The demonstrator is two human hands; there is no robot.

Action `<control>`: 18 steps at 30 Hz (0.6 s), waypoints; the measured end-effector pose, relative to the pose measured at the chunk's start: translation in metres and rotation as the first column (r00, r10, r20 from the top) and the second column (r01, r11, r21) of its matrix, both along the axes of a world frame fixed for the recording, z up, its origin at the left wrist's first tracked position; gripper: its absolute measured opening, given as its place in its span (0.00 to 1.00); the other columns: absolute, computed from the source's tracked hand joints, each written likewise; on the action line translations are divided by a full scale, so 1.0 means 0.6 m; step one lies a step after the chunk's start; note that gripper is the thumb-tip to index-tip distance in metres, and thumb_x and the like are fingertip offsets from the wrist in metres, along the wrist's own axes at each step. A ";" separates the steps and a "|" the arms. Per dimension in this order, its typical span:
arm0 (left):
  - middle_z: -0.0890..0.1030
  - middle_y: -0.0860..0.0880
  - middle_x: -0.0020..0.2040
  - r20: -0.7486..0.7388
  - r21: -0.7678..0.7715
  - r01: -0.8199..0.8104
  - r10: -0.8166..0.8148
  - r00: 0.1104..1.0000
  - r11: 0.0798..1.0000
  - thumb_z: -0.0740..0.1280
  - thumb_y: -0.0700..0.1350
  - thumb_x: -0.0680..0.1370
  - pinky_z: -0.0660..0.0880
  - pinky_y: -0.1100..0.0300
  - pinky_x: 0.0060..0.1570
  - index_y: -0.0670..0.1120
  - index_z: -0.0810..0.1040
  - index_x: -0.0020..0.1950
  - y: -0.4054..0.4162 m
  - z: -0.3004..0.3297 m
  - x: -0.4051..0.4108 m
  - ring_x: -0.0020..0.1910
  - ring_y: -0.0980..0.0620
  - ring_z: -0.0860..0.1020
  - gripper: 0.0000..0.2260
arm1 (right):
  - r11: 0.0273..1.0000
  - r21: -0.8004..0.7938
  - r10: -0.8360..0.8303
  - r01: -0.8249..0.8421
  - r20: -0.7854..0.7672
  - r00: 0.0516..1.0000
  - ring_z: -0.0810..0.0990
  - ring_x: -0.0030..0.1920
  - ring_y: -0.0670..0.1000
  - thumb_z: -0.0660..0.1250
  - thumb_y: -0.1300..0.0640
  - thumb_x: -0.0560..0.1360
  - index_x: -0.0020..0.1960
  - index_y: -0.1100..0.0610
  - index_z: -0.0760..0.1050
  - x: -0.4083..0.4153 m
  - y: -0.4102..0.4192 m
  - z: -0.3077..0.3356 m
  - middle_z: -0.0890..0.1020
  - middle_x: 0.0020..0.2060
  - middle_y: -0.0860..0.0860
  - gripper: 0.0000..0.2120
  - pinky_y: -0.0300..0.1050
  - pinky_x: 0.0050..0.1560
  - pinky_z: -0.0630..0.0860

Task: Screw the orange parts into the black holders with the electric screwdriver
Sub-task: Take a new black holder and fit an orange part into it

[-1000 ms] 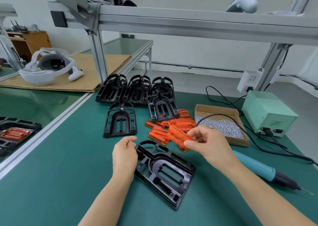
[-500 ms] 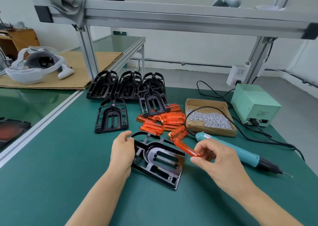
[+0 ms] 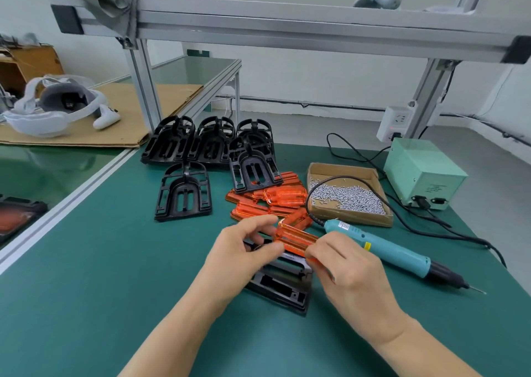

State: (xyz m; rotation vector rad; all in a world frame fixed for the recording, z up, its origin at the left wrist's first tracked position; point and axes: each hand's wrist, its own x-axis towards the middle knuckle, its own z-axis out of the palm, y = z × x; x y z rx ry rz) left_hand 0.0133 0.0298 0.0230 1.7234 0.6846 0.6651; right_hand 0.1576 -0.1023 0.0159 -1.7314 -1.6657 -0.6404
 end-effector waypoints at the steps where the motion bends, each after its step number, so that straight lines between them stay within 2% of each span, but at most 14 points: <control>1: 0.80 0.59 0.48 -0.013 -0.009 0.047 -0.047 0.999 0.999 0.74 0.42 0.71 0.73 0.63 0.48 0.63 0.79 0.55 0.000 -0.001 0.000 0.45 0.57 0.74 0.19 | 1.000 0.002 0.004 -0.004 0.005 1.000 0.76 0.34 0.55 0.66 0.63 0.76 0.40 0.62 0.80 0.000 0.001 0.000 0.78 0.35 0.53 0.07 0.48 0.32 0.76; 4: 0.81 0.48 0.50 0.010 -0.055 0.109 -0.109 0.994 0.992 0.75 0.38 0.70 0.76 0.59 0.48 0.64 0.79 0.56 0.002 -0.002 0.000 0.41 0.52 0.75 0.23 | 1.000 -0.002 0.018 -0.018 0.037 0.999 0.76 0.34 0.54 0.69 0.66 0.73 0.41 0.61 0.80 -0.001 0.000 -0.003 0.78 0.36 0.53 0.03 0.48 0.33 0.76; 6: 0.83 0.51 0.48 0.058 -0.105 0.148 -0.143 0.988 0.983 0.73 0.35 0.71 0.77 0.63 0.45 0.60 0.79 0.57 0.000 -0.001 0.000 0.39 0.55 0.77 0.23 | 1.000 -0.008 0.030 -0.030 0.049 0.998 0.77 0.35 0.54 0.70 0.67 0.72 0.42 0.61 0.81 -0.001 -0.002 -0.005 0.78 0.37 0.53 0.03 0.47 0.33 0.76; 8: 0.84 0.56 0.49 0.101 -0.155 0.173 -0.158 0.982 0.973 0.71 0.32 0.72 0.76 0.67 0.45 0.54 0.79 0.60 -0.003 0.000 0.004 0.42 0.58 0.81 0.22 | 0.999 -0.011 0.036 -0.035 0.051 0.998 0.77 0.35 0.55 0.71 0.68 0.71 0.42 0.61 0.81 -0.002 -0.003 -0.008 0.78 0.37 0.53 0.03 0.48 0.33 0.77; 12: 0.85 0.48 0.49 0.246 -0.347 0.145 -0.059 0.967 0.927 0.68 0.31 0.74 0.78 0.62 0.46 0.45 0.74 0.61 -0.015 -0.002 0.017 0.45 0.52 0.82 0.18 | 1.000 0.019 0.019 -0.020 0.035 0.999 0.78 0.34 0.55 0.72 0.68 0.70 0.42 0.61 0.81 -0.006 0.001 -0.010 0.79 0.37 0.53 0.03 0.48 0.32 0.77; 14: 0.85 0.45 0.47 0.272 -0.444 0.108 0.019 0.962 0.890 0.66 0.32 0.75 0.79 0.60 0.46 0.42 0.73 0.59 -0.026 -0.002 0.029 0.44 0.51 0.82 0.14 | 1.000 0.015 0.016 -0.017 0.026 1.000 0.78 0.34 0.54 0.72 0.65 0.72 0.42 0.61 0.82 -0.012 0.007 -0.008 0.79 0.37 0.52 0.02 0.47 0.32 0.77; 16: 0.85 0.45 0.44 0.273 -0.452 0.062 0.072 0.959 0.890 0.64 0.32 0.77 0.79 0.62 0.43 0.43 0.77 0.54 -0.030 0.000 0.041 0.42 0.51 0.81 0.09 | 0.999 -0.028 0.046 -0.046 -0.013 0.999 0.78 0.35 0.53 0.71 0.63 0.73 0.42 0.59 0.81 -0.021 0.011 -0.006 0.79 0.37 0.51 0.02 0.47 0.33 0.78; 18: 0.85 0.47 0.43 0.255 -0.360 0.009 0.089 0.963 0.933 0.62 0.32 0.78 0.77 0.61 0.43 0.48 0.81 0.48 -0.024 0.006 0.046 0.41 0.52 0.80 0.13 | 0.993 -0.051 0.093 -0.102 -0.155 0.984 0.78 0.36 0.49 0.71 0.59 0.74 0.42 0.57 0.81 -0.026 0.013 -0.001 0.79 0.37 0.49 0.03 0.44 0.37 0.77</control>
